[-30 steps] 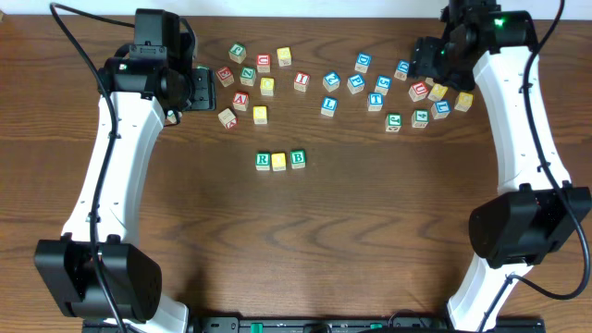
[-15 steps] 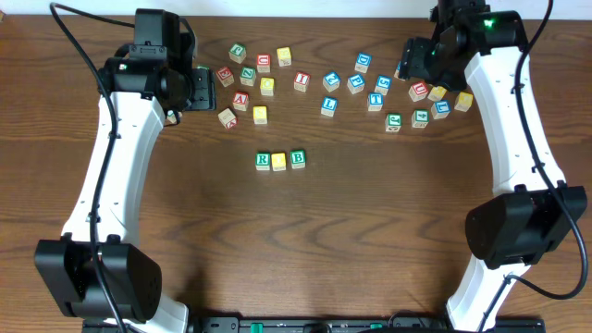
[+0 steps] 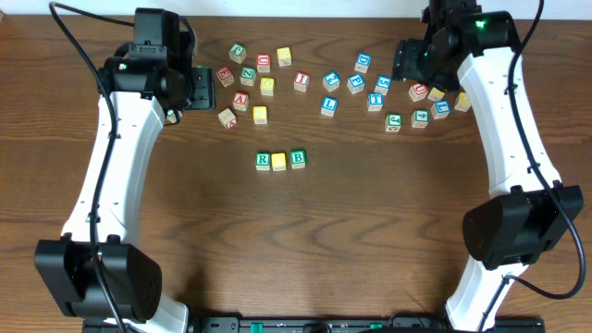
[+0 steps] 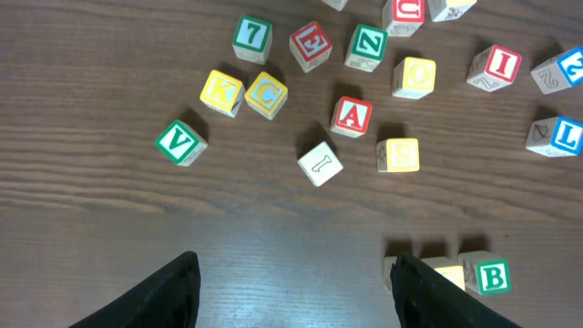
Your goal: Spell out ROBOT
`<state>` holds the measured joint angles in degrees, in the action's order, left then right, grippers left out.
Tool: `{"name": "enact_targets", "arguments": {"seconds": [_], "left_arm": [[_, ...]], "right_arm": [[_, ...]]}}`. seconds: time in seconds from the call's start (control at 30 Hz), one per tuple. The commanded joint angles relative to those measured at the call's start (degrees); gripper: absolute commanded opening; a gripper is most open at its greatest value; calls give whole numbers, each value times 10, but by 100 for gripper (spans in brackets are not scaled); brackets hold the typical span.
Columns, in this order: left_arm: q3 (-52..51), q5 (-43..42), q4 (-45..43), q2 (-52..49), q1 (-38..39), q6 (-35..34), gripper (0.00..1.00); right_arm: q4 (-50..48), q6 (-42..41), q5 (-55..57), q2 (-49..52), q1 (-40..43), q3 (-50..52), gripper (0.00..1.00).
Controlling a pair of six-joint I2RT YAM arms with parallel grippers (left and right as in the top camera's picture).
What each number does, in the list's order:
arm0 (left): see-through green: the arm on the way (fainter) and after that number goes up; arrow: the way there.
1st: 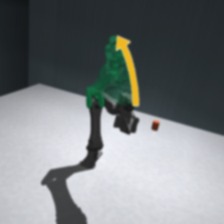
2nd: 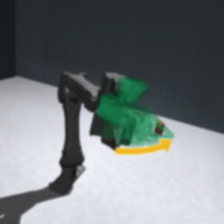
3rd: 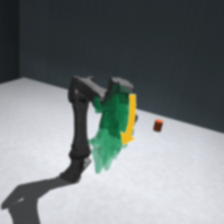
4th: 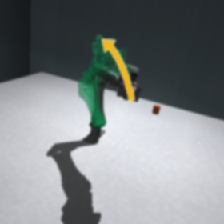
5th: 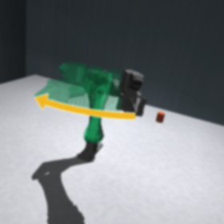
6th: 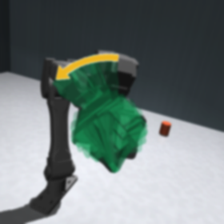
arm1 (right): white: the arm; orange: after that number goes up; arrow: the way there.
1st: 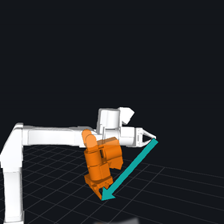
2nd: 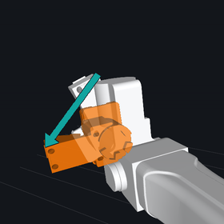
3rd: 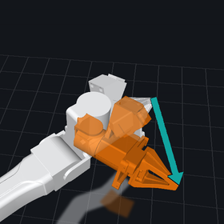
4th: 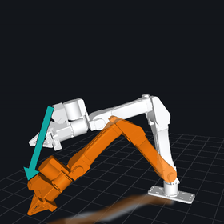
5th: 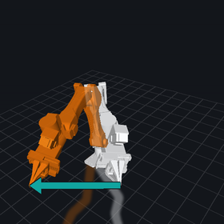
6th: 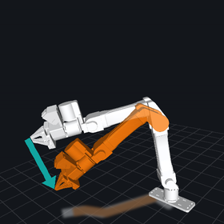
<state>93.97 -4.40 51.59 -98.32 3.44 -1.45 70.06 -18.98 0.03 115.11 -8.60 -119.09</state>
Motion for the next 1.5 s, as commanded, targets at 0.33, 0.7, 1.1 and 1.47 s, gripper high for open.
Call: {"name": "enact_targets", "arguments": {"seconds": [0.33,0.7,1.1,1.47], "left_arm": [[123,-5,93,10,-2,-38,66],[133,-7,77,10,-1,-64,65],[163,-8,70,-20,-2,-59,66],[164,-8,84,-39,-2,-57,66]], "right_arm": [[0,4,-6,4,-9,1,74],[0,4,-6,4,-9,1,74],[3,4,-6,4,-10,1,75],[2,3,-9,4,-27,1,75]]}}
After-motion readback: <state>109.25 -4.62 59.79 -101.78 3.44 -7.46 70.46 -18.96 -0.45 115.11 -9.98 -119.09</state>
